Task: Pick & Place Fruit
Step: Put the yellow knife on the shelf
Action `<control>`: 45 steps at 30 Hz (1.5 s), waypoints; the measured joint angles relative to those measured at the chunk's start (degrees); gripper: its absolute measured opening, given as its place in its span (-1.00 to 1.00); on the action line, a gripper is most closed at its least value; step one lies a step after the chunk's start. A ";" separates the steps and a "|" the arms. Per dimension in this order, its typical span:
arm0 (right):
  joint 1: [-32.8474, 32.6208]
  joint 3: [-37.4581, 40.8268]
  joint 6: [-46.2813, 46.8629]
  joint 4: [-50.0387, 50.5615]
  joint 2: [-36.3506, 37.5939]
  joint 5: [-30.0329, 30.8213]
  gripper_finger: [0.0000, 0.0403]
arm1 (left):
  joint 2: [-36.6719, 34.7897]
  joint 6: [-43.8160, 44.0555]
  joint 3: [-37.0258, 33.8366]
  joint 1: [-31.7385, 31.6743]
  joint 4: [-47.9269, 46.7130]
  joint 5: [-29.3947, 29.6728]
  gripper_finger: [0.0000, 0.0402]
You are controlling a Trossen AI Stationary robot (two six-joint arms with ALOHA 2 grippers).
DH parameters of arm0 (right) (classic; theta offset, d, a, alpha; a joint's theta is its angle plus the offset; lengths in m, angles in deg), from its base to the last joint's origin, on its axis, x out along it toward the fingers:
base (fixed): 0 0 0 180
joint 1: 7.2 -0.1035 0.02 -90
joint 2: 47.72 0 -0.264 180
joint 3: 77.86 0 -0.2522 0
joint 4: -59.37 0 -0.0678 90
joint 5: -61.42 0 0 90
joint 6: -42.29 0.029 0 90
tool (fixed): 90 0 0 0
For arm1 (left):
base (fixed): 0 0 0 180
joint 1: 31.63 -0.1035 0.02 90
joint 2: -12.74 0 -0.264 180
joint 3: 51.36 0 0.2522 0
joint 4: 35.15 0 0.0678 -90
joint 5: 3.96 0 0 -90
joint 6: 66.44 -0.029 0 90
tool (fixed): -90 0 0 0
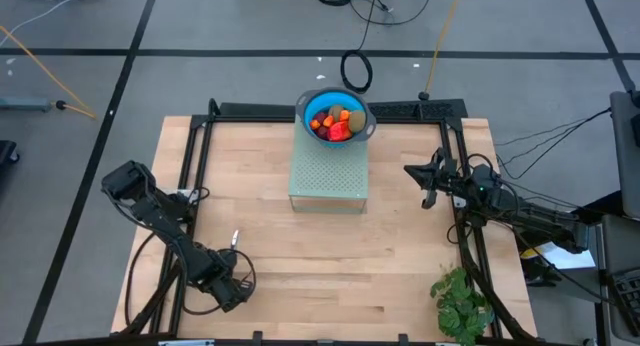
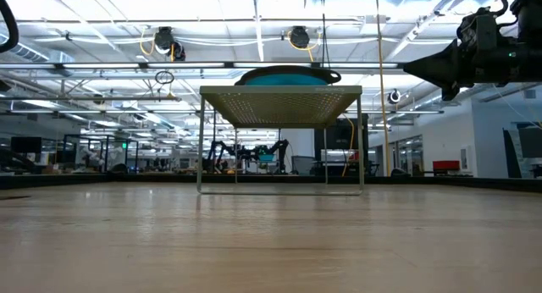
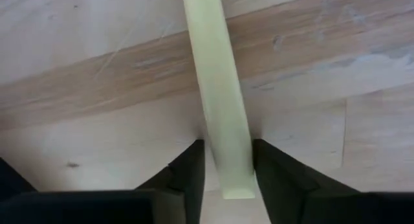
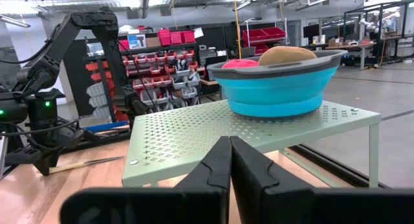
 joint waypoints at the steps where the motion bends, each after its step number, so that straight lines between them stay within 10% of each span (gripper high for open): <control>1: -0.01 0.00 0.00 0.00 0.00 0.00 -1.00 | 0.00 -0.02 0.00 -0.01 -0.04 0.01 -0.39; 28: -0.01 0.00 0.02 0.00 0.00 0.02 -1.00 | -1.22 0.41 2.14 -0.06 -0.94 0.44 -0.68; 45: 0.01 0.00 0.44 -0.01 0.00 0.01 -1.00 | -17.81 3.22 2.25 -0.06 -11.34 19.15 -0.68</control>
